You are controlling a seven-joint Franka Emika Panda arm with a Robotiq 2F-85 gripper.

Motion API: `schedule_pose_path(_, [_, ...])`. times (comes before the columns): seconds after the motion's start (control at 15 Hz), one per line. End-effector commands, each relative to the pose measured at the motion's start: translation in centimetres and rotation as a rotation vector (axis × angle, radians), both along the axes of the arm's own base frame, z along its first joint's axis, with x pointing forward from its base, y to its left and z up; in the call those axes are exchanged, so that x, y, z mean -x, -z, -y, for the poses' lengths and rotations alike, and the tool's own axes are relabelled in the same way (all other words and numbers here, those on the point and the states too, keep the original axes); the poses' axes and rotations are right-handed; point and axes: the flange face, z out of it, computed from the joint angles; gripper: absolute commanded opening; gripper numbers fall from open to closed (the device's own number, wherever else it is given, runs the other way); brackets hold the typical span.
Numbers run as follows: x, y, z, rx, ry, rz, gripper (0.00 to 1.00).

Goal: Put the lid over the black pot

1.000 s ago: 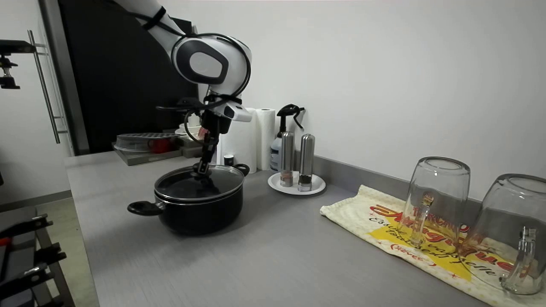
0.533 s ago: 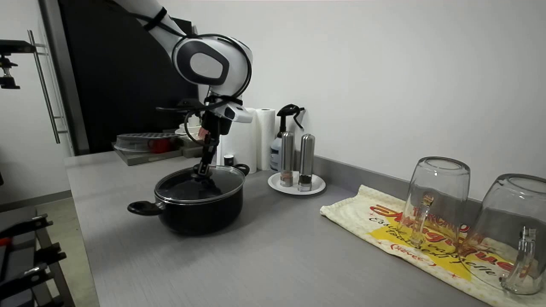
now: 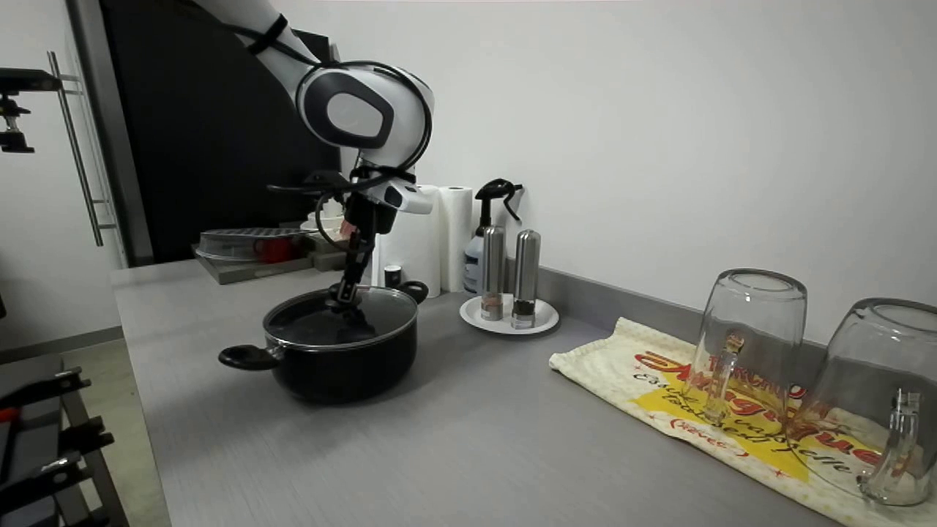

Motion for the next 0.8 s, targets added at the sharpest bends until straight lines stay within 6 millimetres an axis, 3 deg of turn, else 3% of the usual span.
schedule_pose_path(0.0, [-0.33,-0.21,-0.40,-0.032,-0.008,-0.017,0.25])
schedule_pose_path(0.07, [-0.27,-0.26,-0.45,-0.037,-0.011,-0.027,0.25])
schedule_pose_path(0.13, [0.01,0.18,-0.05,-0.003,-0.004,-0.011,0.75])
schedule_pose_path(0.2, [0.01,0.21,-0.04,-0.003,-0.004,-0.012,0.51])
schedule_pose_path(0.47, [0.06,0.29,0.02,-0.003,-0.003,-0.013,0.74])
schedule_pose_path(0.73, [0.06,0.29,0.02,-0.003,-0.003,-0.013,0.75])
